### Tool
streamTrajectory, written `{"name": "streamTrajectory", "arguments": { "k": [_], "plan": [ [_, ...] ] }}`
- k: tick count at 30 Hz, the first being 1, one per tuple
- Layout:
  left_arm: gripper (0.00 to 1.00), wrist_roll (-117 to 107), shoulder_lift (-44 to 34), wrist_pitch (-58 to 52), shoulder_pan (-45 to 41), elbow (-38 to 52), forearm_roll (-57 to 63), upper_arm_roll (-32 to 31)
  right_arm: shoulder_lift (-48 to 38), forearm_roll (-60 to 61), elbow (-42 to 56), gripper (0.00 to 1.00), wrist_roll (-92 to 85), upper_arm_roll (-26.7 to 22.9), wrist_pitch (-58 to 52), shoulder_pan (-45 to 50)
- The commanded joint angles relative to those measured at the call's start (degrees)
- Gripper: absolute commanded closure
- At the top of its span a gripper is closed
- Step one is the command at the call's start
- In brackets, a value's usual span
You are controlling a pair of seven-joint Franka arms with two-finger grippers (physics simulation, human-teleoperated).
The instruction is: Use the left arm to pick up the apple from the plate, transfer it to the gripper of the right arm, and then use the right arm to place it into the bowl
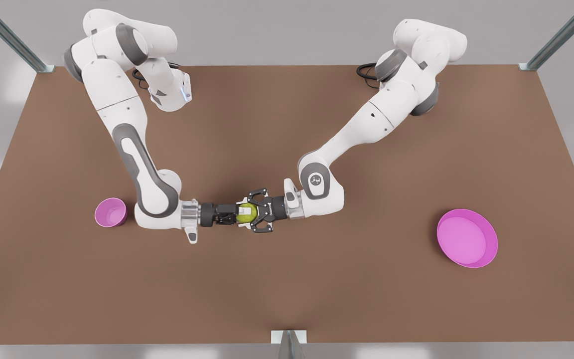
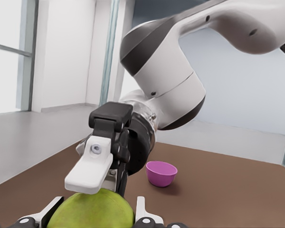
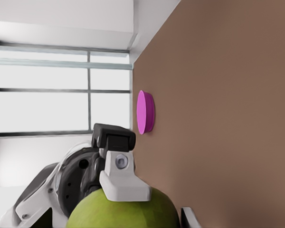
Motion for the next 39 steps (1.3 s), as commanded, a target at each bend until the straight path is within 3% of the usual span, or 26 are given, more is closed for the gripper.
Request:
{"name": "streamTrajectory", "arguments": {
  "k": [1,2,4,6,9,10,11,21,24,26,29,32,35,37,39],
  "plan": [
    [0.30,4.1,0.0,-0.4,0.0,0.0,0.2,0.0,0.0,0.1,0.0,0.00,-4.5,0.1,0.8,0.1],
    [0.30,4.1,0.0,-0.4,0.0,0.0,0.2,0.0,0.0,0.1,0.0,0.01,-4.7,0.0,0.8,0.1],
    [0.30,4.1,0.0,-0.4,0.0,0.0,0.2,0.0,0.0,0.1,0.0,0.17,-4.7,0.0,0.8,0.1],
    [0.30,4.1,0.1,-0.4,0.1,0.0,0.2,0.0,0.0,0.1,0.3,0.26,-4.6,0.0,0.8,0.1],
    [0.28,4.1,0.1,-0.4,0.1,0.0,0.2,0.0,0.0,0.1,0.3,0.26,-4.6,0.0,0.8,0.1],
    [0.09,4.1,0.1,-0.4,0.1,0.0,0.2,0.0,0.0,0.1,0.3,0.26,-4.6,0.0,0.8,0.1],
    [0.01,3.8,0.1,-0.4,0.1,0.0,0.2,0.0,0.0,0.1,0.3,0.26,-4.6,0.0,0.7,0.0],
    [0.01,4.1,-0.4,-0.8,2.4,-2.0,1.0,-0.1,-0.4,-2.8,-0.2,0.26,-4.7,-0.3,-2.3,-2.7],
    [0.01,5.7,-3.5,-1.5,5.4,-9.6,1.3,-0.3,-0.6,-5.1,-0.7,0.26,-4.5,-0.1,-3.3,-4.5],
    [0.01,6.3,-5.7,-9.6,11.8,-14.6,4.0,0.1,-0.7,-7.6,-0.4,0.25,-4.0,0.0,-3.3,-6.3],
    [0.00,-10.1,-5.1,-36.5,26.6,-11.9,30.9,5.0,-1.3,-13.0,-0.5,0.25,-3.9,-0.1,-6.1,-10.1],
    [0.00,-36.0,-8.5,-54.2,32.6,-4.4,62.7,5.0,-2.7,-21.1,-0.7,0.25,-4.1,-0.1,-11.4,-15.4],
    [0.00,-51.3,-22.3,-59.9,34.7,-4.4,90.7,5.2,-5.7,-28.8,-0.7,0.25,-3.8,-0.1,-15.8,-20.1],
    [0.00,-71.4,-30.0,-68.1,34.5,-4.1,102.4,5.4,-7.2,-33.1,-0.7,0.25,-3.9,-0.1,-17.2,-22.4],
    [0.00,-102.7,-36.9,-72.2,35.0,-4.0,104.0,5.5,-7.8,-36.6,-0.7,0.25,-4.0,0.0,-18.9,-24.3]
  ]
}}
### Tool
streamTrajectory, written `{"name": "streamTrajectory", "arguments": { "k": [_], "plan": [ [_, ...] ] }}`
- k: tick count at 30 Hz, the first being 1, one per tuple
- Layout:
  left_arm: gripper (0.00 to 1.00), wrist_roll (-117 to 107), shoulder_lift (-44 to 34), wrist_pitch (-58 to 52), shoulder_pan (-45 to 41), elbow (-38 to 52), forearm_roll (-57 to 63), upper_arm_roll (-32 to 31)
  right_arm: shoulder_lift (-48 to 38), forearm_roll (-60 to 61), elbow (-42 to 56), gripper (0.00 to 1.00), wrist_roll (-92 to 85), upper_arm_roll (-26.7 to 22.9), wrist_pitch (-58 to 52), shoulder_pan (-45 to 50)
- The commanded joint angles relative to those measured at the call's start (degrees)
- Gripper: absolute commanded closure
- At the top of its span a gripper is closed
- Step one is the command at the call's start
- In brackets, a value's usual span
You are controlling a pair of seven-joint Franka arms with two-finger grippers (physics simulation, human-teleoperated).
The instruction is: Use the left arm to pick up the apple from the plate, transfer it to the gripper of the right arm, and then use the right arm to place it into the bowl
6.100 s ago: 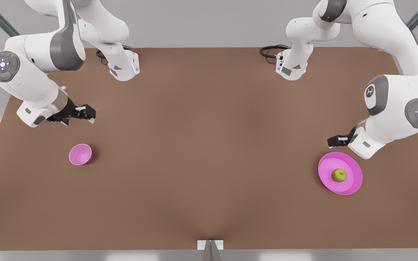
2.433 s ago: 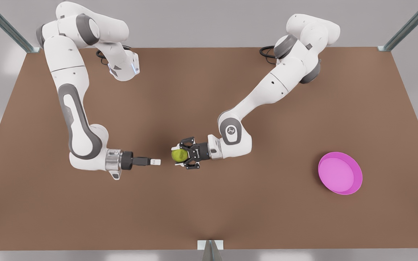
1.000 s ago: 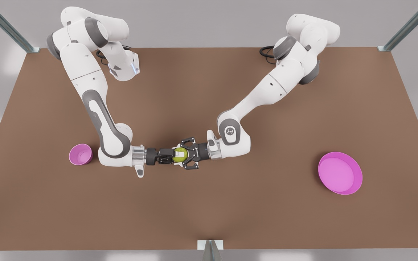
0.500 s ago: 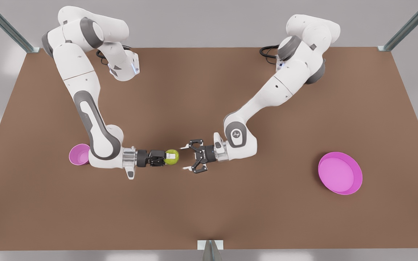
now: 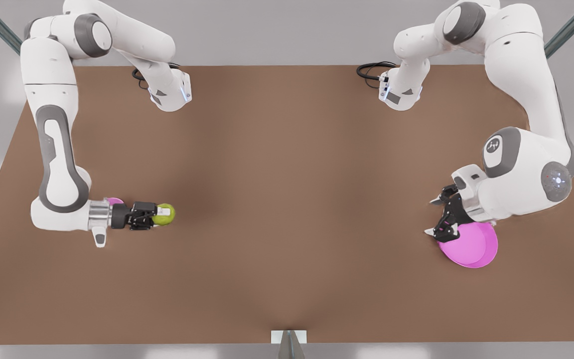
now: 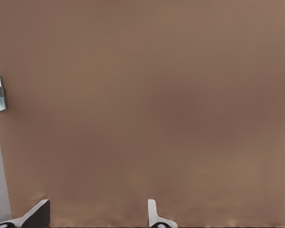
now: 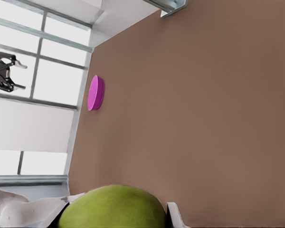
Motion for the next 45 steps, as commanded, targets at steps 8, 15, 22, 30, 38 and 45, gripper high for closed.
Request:
{"name": "streamTrajectory", "arguments": {
  "k": [8,15,22,30,38,45],
  "plan": [
    [0.00,-95.2,-12.0,-4.3,-15.8,-8.5,-2.0,27.3,-1.7,-18.3,0.4,0.26,-0.7,-0.3,-6.1,-6.8],
    [0.00,-95.1,-11.0,-4.3,-16.1,-8.5,-2.3,27.3,-1.2,-25.1,0.5,0.26,-0.6,-0.6,-2.1,-8.5],
    [0.00,-94.8,-10.6,-4.2,-16.1,-8.5,-2.3,27.3,0.1,-31.6,0.6,0.26,-0.5,-0.8,2.9,-9.7],
    [0.00,-94.7,-10.5,-4.1,-16.1,-8.5,-2.2,27.3,2.7,-39.8,2.6,0.26,-0.9,-0.8,7.2,-11.2],
    [0.00,-94.7,-9.6,-3.8,-16.2,-8.5,-2.2,27.3,7.5,-44.0,4.9,0.25,-1.5,-0.8,8.4,-11.5],
    [0.00,-94.7,-9.6,-3.8,-16.2,-8.5,-2.2,27.3,8.6,-44.0,4.9,0.08,-1.1,-1.4,9.2,-11.4]
  ]
}}
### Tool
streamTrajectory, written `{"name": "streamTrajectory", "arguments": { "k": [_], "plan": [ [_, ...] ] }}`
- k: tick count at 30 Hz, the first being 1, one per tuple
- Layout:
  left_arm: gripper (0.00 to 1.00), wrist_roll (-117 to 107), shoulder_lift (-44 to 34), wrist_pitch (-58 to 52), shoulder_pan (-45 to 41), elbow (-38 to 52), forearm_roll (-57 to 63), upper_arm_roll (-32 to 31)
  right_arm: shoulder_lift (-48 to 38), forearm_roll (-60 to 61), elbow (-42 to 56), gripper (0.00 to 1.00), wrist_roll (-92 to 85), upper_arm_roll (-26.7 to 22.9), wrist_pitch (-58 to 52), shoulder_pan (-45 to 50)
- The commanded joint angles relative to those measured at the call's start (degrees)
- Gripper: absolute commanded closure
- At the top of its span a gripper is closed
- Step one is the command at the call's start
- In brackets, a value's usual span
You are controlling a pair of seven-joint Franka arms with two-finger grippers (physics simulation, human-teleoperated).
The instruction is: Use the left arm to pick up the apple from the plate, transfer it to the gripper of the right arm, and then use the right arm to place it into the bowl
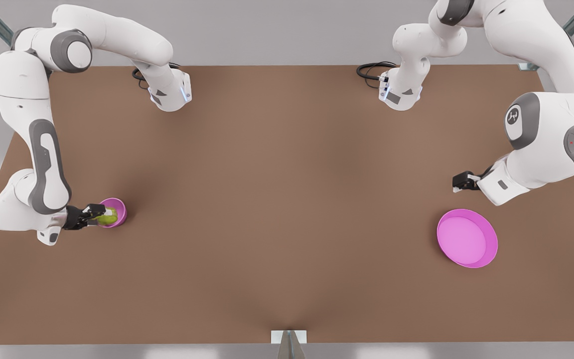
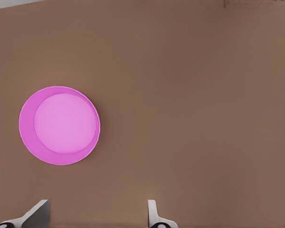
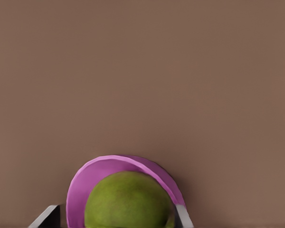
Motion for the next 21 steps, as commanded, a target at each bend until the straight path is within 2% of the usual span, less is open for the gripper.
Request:
{"name": "streamTrajectory", "arguments": {
  "k": [1,3,5,7,8,9,10,11,12,13,14,17,20,21],
  "plan": [
    [0.00,-7.7,-0.1,0.1,0.0,0.0,0.0,0.0,0.0,-0.1,0.0,0.07,0.2,0.0,0.5,0.1],
    [0.00,-7.7,0.0,0.0,0.0,0.0,0.0,-0.1,-1.0,-0.1,0.2,0.06,2.2,0.2,-1.5,0.1],
    [0.00,-7.7,0.0,0.1,0.0,0.1,0.0,0.0,-6.8,-0.2,0.3,0.06,6.5,1.0,-4.1,1.4],
    [0.00,-7.8,0.1,0.1,0.0,0.2,0.0,0.0,-13.4,-5.4,3.7,0.06,16.8,2.9,-9.9,6.8],
    [0.00,-7.7,0.4,0.1,0.0,0.6,0.0,0.0,-13.9,-10.3,10.9,0.02,25.3,7.8,-16.4,8.7],
    [0.00,-7.7,0.6,0.1,0.0,0.8,0.0,0.0,-15.0,-14.4,13.9,0.00,32.7,13.5,-19.8,8.7],
    [0.00,-7.7,0.6,0.1,0.0,1.0,0.0,0.0,-16.9,-15.3,14.7,0.00,37.2,16.3,-21.7,8.8],
    [0.00,-7.7,0.7,0.1,0.0,1.0,0.1,0.0,-21.9,-15.1,13.6,0.00,39.1,14.9,-21.9,12.6],
    [0.00,-7.7,0.7,0.1,-0.1,1.0,0.1,0.0,-26.0,-13.1,12.6,0.00,41.9,3.4,-22.5,22.3],
    [0.00,-7.7,0.7,0.1,-0.1,1.1,0.1,-0.1,-31.0,-8.2,8.2,0.00,42.1,-5.2,-21.9,28.8],
    [0.00,-7.8,0.7,0.1,-0.1,1.3,0.1,-0.1,-32.8,-7.9,4.6,0.00,42.2,-7.8,-19.6,30.6],
    [0.00,-8.0,1.1,0.0,-0.9,2.1,0.1,-0.1,-37.7,-8.3,2.8,0.00,50.7,-9.4,-19.7,32.9],
    [0.00,-8.1,2.9,0.0,-0.9,4.7,0.1,-0.1,-39.4,-8.3,0.2,0.00,49.4,-19.3,-18.9,42.4],
    [0.00,-8.1,3.2,0.0,-0.9,4.8,0.1,-0.1,-39.8,-8.3,-0.5,0.00,48.7,-18.0,-18.7,41.0]
  ]
}}
